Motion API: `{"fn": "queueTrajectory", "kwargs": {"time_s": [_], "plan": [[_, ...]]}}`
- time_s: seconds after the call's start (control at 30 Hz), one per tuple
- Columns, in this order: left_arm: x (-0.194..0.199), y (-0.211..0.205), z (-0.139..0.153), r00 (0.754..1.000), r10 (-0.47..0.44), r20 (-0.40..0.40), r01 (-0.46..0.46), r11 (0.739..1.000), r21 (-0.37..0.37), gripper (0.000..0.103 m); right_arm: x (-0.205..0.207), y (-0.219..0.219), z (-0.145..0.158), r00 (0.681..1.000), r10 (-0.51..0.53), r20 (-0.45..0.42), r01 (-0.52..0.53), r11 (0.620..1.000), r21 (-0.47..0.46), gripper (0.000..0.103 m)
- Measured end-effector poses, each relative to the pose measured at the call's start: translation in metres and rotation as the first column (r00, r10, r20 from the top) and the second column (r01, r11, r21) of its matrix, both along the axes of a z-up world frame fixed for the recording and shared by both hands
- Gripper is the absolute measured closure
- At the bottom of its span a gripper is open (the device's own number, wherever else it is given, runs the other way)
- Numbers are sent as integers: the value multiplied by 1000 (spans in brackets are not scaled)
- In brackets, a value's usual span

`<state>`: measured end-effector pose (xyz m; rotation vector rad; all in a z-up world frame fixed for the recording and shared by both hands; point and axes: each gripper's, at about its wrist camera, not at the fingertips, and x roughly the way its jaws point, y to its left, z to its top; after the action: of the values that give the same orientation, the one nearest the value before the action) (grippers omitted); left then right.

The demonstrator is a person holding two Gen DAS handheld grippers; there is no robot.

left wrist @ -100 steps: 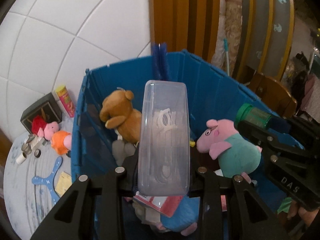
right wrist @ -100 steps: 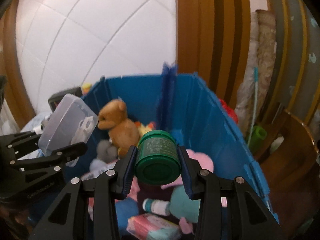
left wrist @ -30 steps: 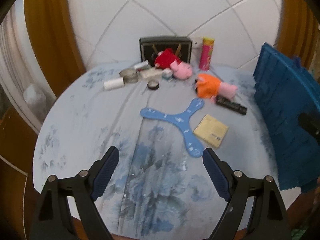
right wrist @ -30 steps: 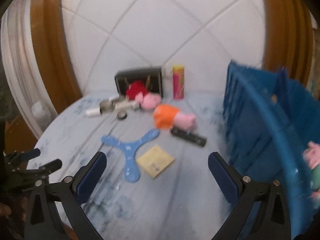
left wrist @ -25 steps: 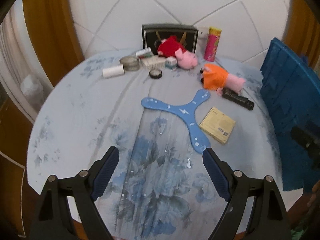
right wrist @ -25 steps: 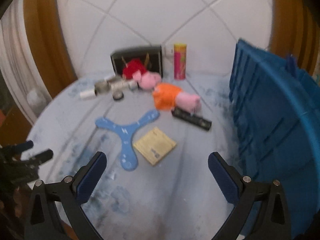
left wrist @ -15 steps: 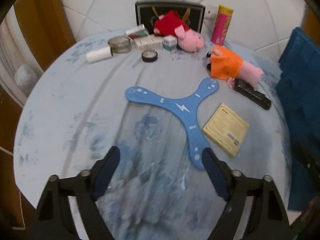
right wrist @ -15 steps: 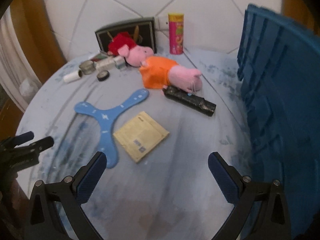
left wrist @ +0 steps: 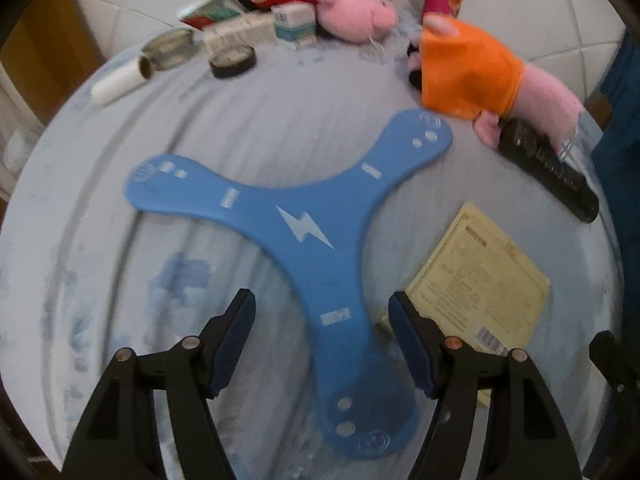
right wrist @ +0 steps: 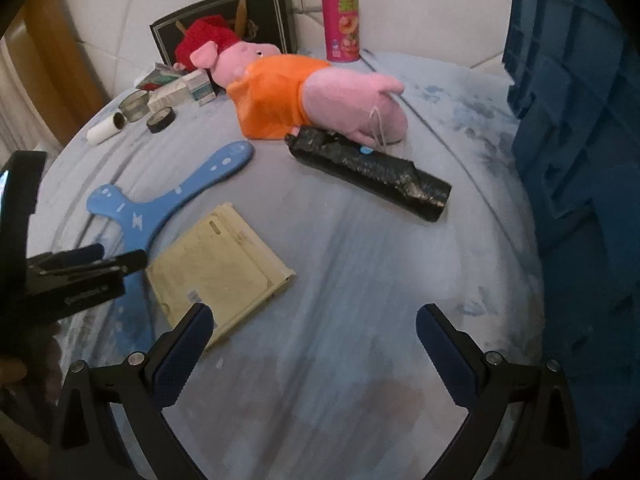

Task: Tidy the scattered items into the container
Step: 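Lower the left tool onto the blue boomerang arm while the right tool approaches the yellow booklet, then close the left tool on the boomerang while the right tool lifts and grips the booklet edge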

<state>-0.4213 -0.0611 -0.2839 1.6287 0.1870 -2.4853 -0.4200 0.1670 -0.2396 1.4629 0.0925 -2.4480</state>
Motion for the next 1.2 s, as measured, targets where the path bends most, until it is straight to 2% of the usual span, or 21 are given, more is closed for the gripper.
{"fn": "queueTrajectory", "kwargs": {"time_s": [0.13, 0.17, 0.23, 0.33, 0.37, 0.4, 0.43, 0.5, 0.57, 0.6, 0.63, 0.67, 0.87, 1.0, 1.07, 1.13, 1.2], "plan": [[1, -5, -2, 1000, -20, -13, 20, 999, 40, 33, -5, -4, -12, 1000, -1, 25, 1, 1000, 11, 0], [3, -7, -1, 1000, -23, -16, 23, 998, 51, 36, -5, -5, -12, 1000, 0, 28, 0, 1000, 10, 0], [8, -12, -2, 1000, -26, -6, 26, 997, 77, 67, -5, -8, -13, 999, 2, 35, -3, 1000, 8, 0], [14, -20, -4, 1000, -28, -5, 28, 994, 105, 67, -5, -14, -12, 999, 13, 32, -13, 1000, 10, 0], [13, -19, -4, 1000, -28, -1, 28, 995, 99, 66, -5, -17, -12, 999, 22, 31, -22, 1000, 8, 0], [12, -19, -4, 1000, -28, 3, 28, 995, 92, 57, -5, -20, -13, 999, 24, 30, -24, 1000, 11, 0], [10, -17, -5, 1000, -28, 10, 27, 997, 74, 41, -5, -21, -14, 999, 24, 34, -25, 1000, 16, 0], [6, -12, -9, 999, -28, 26, 27, 999, 38, 24, -4, -23, -17, 999, 23, 40, -23, 1000, 14, 0], [10, -13, -8, 1000, -28, 7, 28, 999, 24, 24, -4, -23, -20, 999, 27, 46, -28, 1000, 13, 0], [12, -13, -8, 1000, -28, -4, 28, 999, 17, 36, -4, -24, -21, 998, 32, 48, -33, 999, 15, 0], [14, -13, -7, 1000, -28, -14, 28, 1000, 10, 60, -5, -25, -22, 998, 38, 50, -39, 999, 19, 0], [16, -16, -5, 1000, -26, -8, 26, 1000, 16, 69, -5, -27, -24, 998, 43, 54, -44, 999, 16, 0], [35, -39, 4, 1000, -7, 0, 7, 1000, 31, 71, -11, -46, -30, 994, 101, 47, -101, 995, 11, 0], [46, -43, 13, 999, 10, -31, -9, 999, 36, 71, -23, -38, -33, 998, 53, 35, -54, 999, 8, 0], [47, -42, 14, 999, 20, -35, -19, 999, 36, 71, -29, -28, -32, 1000, 6, 20, -7, 999, 36, 6], [44, -39, 12, 999, 17, -32, -15, 999, 49, 71, -32, -25, -35, 1000, 7, 18, -8, 998, 65, 21], [43, -32, 12, 999, 11, -33, -9, 999, 53, 71, -35, -21, -37, 1000, 9, 16, -10, 996, 94, 26]]}}
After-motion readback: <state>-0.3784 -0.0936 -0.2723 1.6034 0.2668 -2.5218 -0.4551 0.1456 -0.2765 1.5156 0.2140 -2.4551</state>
